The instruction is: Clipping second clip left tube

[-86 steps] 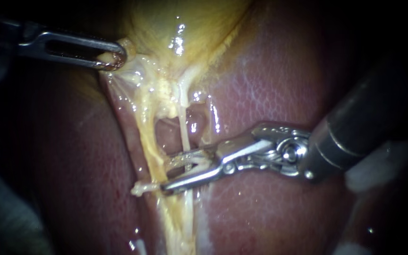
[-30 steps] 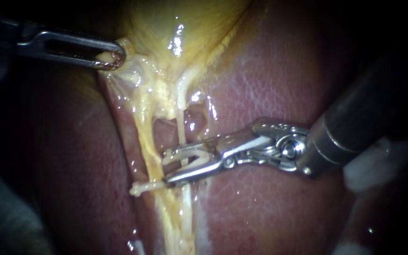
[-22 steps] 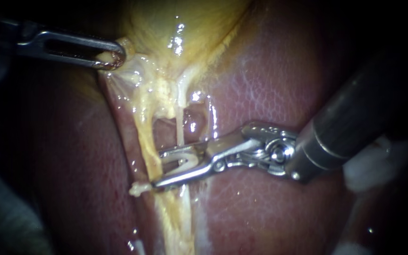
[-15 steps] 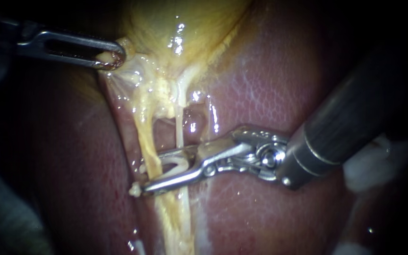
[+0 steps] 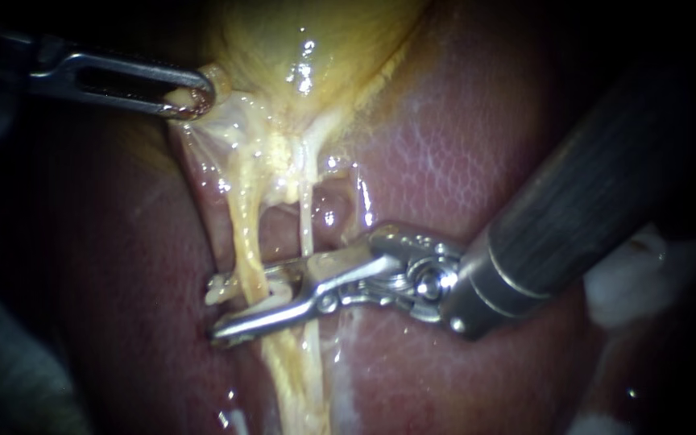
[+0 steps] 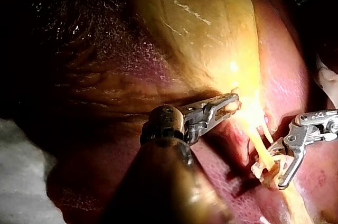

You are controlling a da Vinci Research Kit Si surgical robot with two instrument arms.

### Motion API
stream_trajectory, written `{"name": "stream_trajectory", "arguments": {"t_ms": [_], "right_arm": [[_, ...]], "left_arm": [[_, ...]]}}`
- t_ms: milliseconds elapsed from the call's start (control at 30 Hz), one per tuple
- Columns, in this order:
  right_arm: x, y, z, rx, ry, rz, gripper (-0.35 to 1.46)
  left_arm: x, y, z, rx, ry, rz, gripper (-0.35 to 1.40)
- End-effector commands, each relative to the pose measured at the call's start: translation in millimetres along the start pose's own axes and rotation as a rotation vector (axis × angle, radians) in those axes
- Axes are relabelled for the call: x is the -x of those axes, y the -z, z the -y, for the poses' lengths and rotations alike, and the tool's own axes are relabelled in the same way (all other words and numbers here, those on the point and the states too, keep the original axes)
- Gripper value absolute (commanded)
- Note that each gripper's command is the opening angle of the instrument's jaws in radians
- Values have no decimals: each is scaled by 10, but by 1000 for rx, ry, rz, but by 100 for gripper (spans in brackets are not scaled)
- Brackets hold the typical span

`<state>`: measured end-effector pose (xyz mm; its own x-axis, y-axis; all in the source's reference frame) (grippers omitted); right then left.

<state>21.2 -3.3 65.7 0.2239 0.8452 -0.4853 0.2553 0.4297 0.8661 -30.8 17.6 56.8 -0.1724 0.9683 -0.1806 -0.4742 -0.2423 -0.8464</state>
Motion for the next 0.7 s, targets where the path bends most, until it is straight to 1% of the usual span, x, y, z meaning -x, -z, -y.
{"name": "stream_trajectory", "arguments": {"t_ms": [33,267,400,500,700], "right_arm": [[-1,0,2,-6,-1,3,45],[-5,-9,25,-36,-5,19,44],[-7,-16,37,-63,-5,34,43],[-10,-18,43,-80,-6,43,42],[-19,-16,49,-85,-11,41,36]], "left_arm": [[0,0,0,0,0,0,-35],[0,0,0,0,0,0,-35],[0,1,1,0,0,0,-35],[0,1,1,0,0,0,-35],[0,1,1,0,0,0,-35]]}}
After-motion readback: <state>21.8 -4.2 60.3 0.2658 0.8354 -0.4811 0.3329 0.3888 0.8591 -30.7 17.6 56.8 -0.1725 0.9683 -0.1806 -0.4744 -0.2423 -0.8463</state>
